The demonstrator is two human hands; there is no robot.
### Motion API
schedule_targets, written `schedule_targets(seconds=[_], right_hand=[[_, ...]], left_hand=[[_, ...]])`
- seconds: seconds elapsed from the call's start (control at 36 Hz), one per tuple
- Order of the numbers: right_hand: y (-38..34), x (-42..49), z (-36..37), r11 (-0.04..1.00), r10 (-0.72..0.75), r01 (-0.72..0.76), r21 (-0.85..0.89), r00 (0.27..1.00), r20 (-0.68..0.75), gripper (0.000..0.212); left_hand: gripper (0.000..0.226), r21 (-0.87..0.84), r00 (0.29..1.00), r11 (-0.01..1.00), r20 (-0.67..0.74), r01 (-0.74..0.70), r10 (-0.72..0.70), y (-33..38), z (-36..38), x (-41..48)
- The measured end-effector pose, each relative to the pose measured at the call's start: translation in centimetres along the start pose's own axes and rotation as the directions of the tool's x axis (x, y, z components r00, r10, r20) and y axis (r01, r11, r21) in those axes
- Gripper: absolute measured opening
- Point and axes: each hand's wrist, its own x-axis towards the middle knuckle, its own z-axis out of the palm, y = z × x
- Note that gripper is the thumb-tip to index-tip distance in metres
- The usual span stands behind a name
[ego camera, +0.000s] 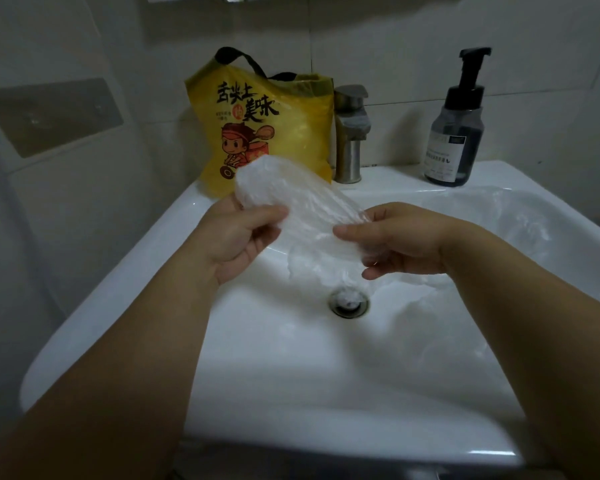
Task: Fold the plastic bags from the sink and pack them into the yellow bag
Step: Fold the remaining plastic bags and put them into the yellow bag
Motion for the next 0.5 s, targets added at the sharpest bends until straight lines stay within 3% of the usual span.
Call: schedule_targets(seconds=[0.11, 0.19, 0.28, 0.33, 0.36, 0.39, 0.42, 0.47, 0.5], right_hand=[[0.1, 0.2, 0.0, 0.998, -0.041, 0.044, 0.049, 0.997, -0.072, 0.018], [-0.1, 0.3, 0.7, 0.993, -0.084, 0.090, 0.079, 0.993, -0.079, 0.015], [-0.3, 0.5, 1.8, 0.974, -0.152, 0.166, 0.154, 0.983, -0.099, 0.008], [-0.2, 0.6, 2.5, 0.967, -0.178, 0.195, 0.162, 0.977, -0.115, 0.009], [0.0, 0.7, 2.8, 0.973, -0.180, 0.194, 0.127, 0.977, -0.118, 0.011], [0.2, 0.7, 3.2, 0.981, -0.176, 0.185, 0.061, 0.976, -0.127, 0.015], [0.3, 0.7, 3.5, 0.984, -0.178, 0.177, -0.019, 0.975, -0.137, 0.017], [0.5, 0.7, 3.9, 0.974, -0.207, 0.188, -0.128, 0.966, -0.157, 0.019], [0.5, 0.7, 4.0, 0.969, -0.225, 0.201, -0.146, 0.960, -0.165, 0.020]], left_hand=[[0.024, -0.124, 0.998, 0.990, -0.001, -0.065, 0.065, 0.3, 0.0, 0.1], [0.019, -0.347, 0.991, 0.929, 0.002, -0.124, 0.133, 0.9, 0.4, -0.2], [0.064, -0.437, 0.979, 0.887, 0.057, -0.152, 0.196, 0.9, 0.5, -0.3], [0.107, -0.234, 0.980, 0.972, 0.189, -0.010, 0.056, 0.0, 1.2, -0.4], [0.117, -0.088, 0.966, 0.993, 0.253, 0.072, -0.048, -0.8, 1.8, -0.7], [0.113, 0.049, 0.953, 0.991, 0.272, 0.125, -0.134, -1.6, 2.5, -0.9], [0.095, 0.149, 0.948, 0.979, 0.263, 0.140, -0.176, -2.2, 3.1, -1.0], [0.044, 0.214, 0.963, 0.971, 0.220, 0.108, -0.155, -3.0, 3.7, -0.6], [0.030, 0.215, 0.970, 0.973, 0.204, 0.088, -0.133, -3.1, 3.9, -0.5]])
